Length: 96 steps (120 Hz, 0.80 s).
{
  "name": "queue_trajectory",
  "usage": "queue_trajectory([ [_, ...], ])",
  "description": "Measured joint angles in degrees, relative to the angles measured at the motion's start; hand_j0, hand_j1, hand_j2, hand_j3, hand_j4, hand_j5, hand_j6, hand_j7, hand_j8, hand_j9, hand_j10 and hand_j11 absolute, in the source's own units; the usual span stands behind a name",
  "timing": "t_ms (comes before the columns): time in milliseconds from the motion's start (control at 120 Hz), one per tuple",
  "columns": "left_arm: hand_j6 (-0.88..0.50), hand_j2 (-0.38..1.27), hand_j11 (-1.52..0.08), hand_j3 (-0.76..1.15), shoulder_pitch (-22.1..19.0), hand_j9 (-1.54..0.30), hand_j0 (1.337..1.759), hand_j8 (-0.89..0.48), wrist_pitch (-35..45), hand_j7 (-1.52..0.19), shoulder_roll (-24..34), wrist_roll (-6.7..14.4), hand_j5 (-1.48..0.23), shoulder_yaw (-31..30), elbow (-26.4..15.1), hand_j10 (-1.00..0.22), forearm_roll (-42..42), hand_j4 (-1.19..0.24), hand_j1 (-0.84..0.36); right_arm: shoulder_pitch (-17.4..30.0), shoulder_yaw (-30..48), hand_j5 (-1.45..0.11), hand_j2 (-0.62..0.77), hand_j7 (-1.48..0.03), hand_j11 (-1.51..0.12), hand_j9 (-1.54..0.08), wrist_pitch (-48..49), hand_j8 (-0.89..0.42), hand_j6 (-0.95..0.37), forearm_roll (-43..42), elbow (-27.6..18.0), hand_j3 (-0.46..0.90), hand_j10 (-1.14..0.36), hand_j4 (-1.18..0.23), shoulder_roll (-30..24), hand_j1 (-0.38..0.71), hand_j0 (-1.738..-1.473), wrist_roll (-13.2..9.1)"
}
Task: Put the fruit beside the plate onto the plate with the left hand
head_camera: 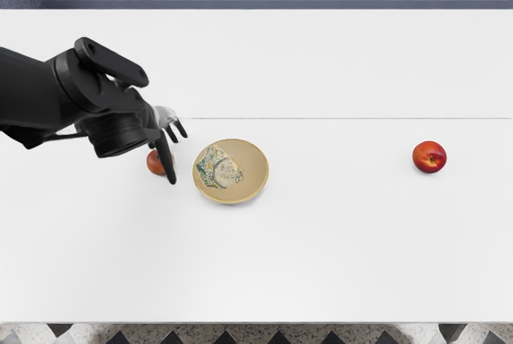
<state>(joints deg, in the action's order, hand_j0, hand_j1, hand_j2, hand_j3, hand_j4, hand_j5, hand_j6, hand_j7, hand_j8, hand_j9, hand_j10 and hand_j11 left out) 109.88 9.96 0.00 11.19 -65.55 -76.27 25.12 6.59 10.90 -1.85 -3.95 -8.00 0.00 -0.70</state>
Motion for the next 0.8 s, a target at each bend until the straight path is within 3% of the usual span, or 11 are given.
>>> queue_trajectory([
  [292,-0.35,0.07,-0.45,0.0,0.06,-0.45,1.658,-0.35,7.23,-0.45,0.0,-0.11,-0.45,-2.61,-2.92,-0.35,4.18,-0.35,-0.07,0.01,-0.01,0.0,0.0,0.0,0.0,0.0,0.0,0.0,0.0,0.0,0.0,0.0,0.0,0.0,0.0,-0.35,-1.658,0.0],
  [800,-0.37,0.07,-0.48,0.0,-1.5,-0.48,1.658,-0.37,16.41,-0.48,0.0,0.18,-0.48,-1.69,-6.49,-0.37,4.5,-0.37,-0.09,0.0,0.0,0.0,0.0,0.0,0.0,0.0,0.0,0.0,0.0,0.0,0.0,0.0,0.0,0.0,0.0,-0.35,-1.658,0.0],
])
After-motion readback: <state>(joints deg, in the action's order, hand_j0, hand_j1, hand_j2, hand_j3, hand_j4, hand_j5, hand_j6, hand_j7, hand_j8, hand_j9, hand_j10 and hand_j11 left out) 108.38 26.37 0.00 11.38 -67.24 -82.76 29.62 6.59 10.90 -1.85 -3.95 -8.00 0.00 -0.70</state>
